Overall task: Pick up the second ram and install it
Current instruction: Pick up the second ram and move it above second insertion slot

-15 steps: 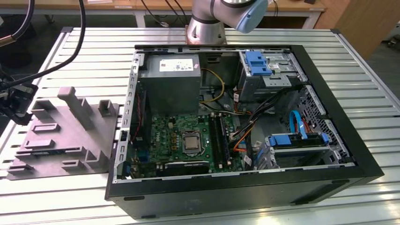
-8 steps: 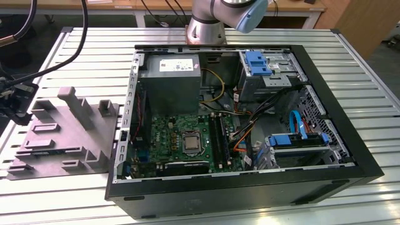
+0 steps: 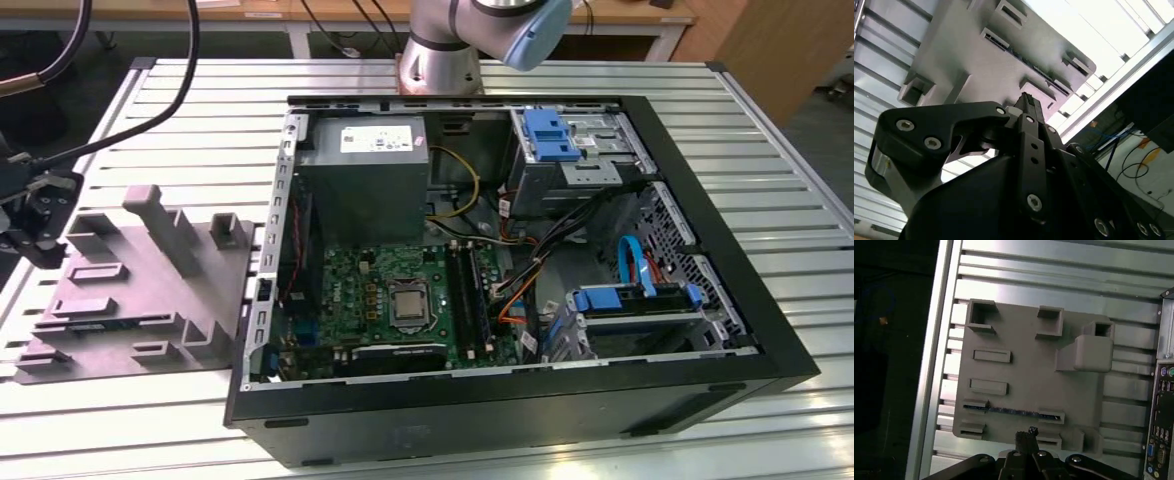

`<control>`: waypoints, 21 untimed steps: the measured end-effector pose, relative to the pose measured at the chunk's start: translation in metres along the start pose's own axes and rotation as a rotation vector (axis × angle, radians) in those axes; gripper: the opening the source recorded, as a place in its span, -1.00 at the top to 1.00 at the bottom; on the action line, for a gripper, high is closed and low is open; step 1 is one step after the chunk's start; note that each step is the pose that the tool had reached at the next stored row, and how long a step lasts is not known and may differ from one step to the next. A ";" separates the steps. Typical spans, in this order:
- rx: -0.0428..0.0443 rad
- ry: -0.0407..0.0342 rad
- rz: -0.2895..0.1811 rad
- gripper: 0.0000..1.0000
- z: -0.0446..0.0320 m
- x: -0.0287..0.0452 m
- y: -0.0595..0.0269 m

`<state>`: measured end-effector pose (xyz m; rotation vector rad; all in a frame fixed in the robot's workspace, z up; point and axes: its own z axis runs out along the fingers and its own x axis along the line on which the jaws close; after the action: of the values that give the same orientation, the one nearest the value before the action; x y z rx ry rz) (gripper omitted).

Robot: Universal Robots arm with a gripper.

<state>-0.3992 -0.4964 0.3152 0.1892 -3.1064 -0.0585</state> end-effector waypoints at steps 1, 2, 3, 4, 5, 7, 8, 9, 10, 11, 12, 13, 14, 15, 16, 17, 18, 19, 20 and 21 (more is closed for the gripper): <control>0.0005 0.0007 -0.018 0.80 0.0001 0.0000 0.0000; 0.0009 0.0015 -0.036 0.80 0.0003 0.0000 0.0000; 0.0014 0.0021 -0.054 0.80 0.0004 0.0000 0.0000; 0.0019 0.0028 -0.072 0.80 0.0005 0.0000 0.0000; 0.0024 0.0035 -0.090 0.80 0.0006 0.0000 0.0000; 0.0034 0.0050 -0.127 0.80 0.0009 -0.0001 -0.0001; 0.0039 0.0057 -0.145 0.80 0.0010 -0.0001 -0.0001; 0.0044 0.0065 -0.163 0.80 0.0011 -0.0001 -0.0001; 0.0049 0.0071 -0.181 0.80 0.0013 0.0000 -0.0001; 0.0054 0.0078 -0.199 0.80 0.0014 -0.0001 -0.0001; 0.0058 0.0086 -0.217 0.80 0.0015 -0.0001 -0.0001; 0.0063 0.0093 -0.235 0.80 0.0017 -0.0001 -0.0001; 0.0068 0.0100 -0.254 0.80 0.0018 -0.0001 -0.0001; 0.0073 0.0107 -0.272 0.80 0.0020 -0.0001 -0.0001; 0.0078 0.0115 -0.290 0.80 0.0021 -0.0001 -0.0001; 0.0083 0.0122 -0.308 0.80 0.0022 -0.0001 -0.0001; 0.0088 0.0129 -0.326 0.80 0.0024 -0.0001 -0.0001; 0.0093 0.0137 -0.345 0.80 0.0025 -0.0001 -0.0001; 0.0097 0.0143 -0.362 0.80 0.0027 -0.0001 -0.0001; 0.0102 0.0151 -0.382 0.80 0.0028 -0.0001 -0.0001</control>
<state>-0.3991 -0.4964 0.3124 0.7739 -3.0076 -0.0487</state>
